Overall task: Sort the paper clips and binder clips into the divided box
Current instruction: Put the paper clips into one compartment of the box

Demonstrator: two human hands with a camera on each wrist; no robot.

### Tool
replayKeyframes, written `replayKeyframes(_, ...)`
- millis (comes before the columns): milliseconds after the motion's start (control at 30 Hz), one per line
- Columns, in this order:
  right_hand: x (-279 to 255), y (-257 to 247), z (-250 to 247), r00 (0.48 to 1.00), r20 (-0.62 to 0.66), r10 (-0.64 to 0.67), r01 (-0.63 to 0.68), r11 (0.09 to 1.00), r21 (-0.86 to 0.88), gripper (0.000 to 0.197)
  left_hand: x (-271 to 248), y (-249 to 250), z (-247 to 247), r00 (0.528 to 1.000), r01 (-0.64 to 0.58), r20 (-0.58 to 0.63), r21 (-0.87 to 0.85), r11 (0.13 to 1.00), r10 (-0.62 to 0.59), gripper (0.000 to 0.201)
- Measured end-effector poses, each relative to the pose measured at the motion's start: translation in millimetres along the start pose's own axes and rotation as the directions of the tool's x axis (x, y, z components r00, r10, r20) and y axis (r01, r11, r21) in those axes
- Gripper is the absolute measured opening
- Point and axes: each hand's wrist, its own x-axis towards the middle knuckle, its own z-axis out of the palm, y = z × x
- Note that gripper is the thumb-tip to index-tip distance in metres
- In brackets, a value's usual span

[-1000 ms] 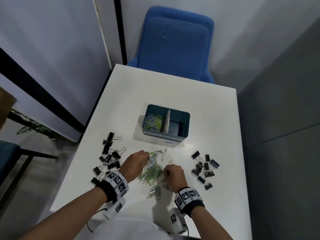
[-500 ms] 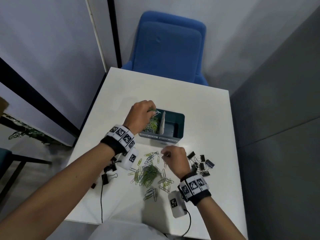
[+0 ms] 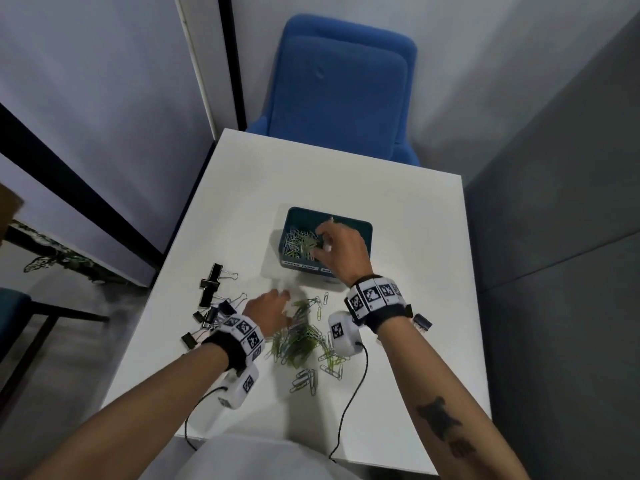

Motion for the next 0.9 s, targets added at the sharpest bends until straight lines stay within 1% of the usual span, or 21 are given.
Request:
replayKeyframes(33,-13,7,5,0.999,0.035,-0.013,0.013,1.000,-0.007,0.031,-4,-4,10,0.999,-0.002,0.044,0.035,0.999,0.001,0.054)
replayKeyframes(67,-28,15,10,0.995,0.099,-0.009,0.011,1.000,-0.019,0.030,-8,-7,19,0.998,-0.012,0.070,0.055,0.998,0.008,0.058)
replayKeyframes(100,-44,25,17,0.982,0.187,0.011,-0.002,0.999,-0.047,0.031,-12,-9,28,0.997,-0.029,0.078,0.054,0.998,0.025,0.061)
replayKeyframes(133,-61,35,23,0.955,0.291,0.052,-0.026,0.995,-0.091,0.035,-16,-10,36,0.996,-0.052,0.077,0.045,0.998,0.048,0.064)
replayKeyframes(200,-96,57,37,0.863,0.479,0.163,-0.075,0.978,-0.197,0.052,-23,-8,49,0.993,-0.106,0.054,0.053,0.993,0.103,0.067)
replayKeyframes(233,-112,68,45,0.816,0.534,0.222,-0.103,0.964,-0.243,0.063,-26,-5,54,0.991,-0.134,0.040,0.073,0.988,0.131,0.069)
replayKeyframes(267,-128,77,53,0.775,0.565,0.282,-0.142,0.949,-0.280,0.075,-28,-2,58,0.988,-0.154,0.033,0.089,0.984,0.152,0.071)
replayKeyframes(300,-143,83,60,0.747,0.577,0.330,-0.179,0.936,-0.302,0.087,-31,2,61,0.986,-0.164,0.033,0.106,0.981,0.161,0.073)
replayKeyframes(333,-155,87,67,0.734,0.575,0.362,-0.212,0.926,-0.312,0.099,-32,5,63,0.985,-0.169,0.035,0.127,0.977,0.166,0.076)
replayKeyframes(367,-166,89,73,0.735,0.562,0.379,-0.234,0.920,-0.314,0.106,-33,8,65,0.985,-0.172,0.035,0.144,0.974,0.169,0.079)
replayKeyframes(433,-178,87,85,0.766,0.520,0.378,-0.250,0.920,-0.300,0.108,-35,11,69,0.984,-0.178,0.034,0.150,0.973,0.175,0.081)
replayKeyframes(500,-179,81,95,0.806,0.474,0.355,-0.243,0.928,-0.282,0.099,-34,13,72,0.986,-0.168,0.012,0.149,0.975,0.168,0.077)
replayKeyframes(600,-167,71,103,0.863,0.378,0.334,-0.243,0.932,-0.269,0.077,-32,13,74,0.984,-0.170,-0.028,0.138,0.976,0.175,0.061)
replayKeyframes(633,-162,68,105,0.873,0.356,0.333,-0.251,0.933,-0.258,0.070,-31,12,75,0.982,-0.181,-0.027,0.135,0.974,0.186,0.056)
replayKeyframes(733,-149,60,109,0.881,0.353,0.316,-0.234,0.938,-0.257,0.057,-30,9,75,0.977,-0.203,-0.033,0.135,0.970,0.210,0.046)
replayKeyframes(800,-145,57,113,0.882,0.364,0.298,-0.197,0.937,-0.288,0.053,-30,9,71,0.979,-0.193,-0.053,0.080,0.978,0.198,0.033)
replayKeyframes(900,-143,57,116,0.885,0.370,0.281,-0.176,0.940,-0.293,0.043,-31,8,63,0.981,-0.183,-0.059,0.047,0.982,0.185,0.016)
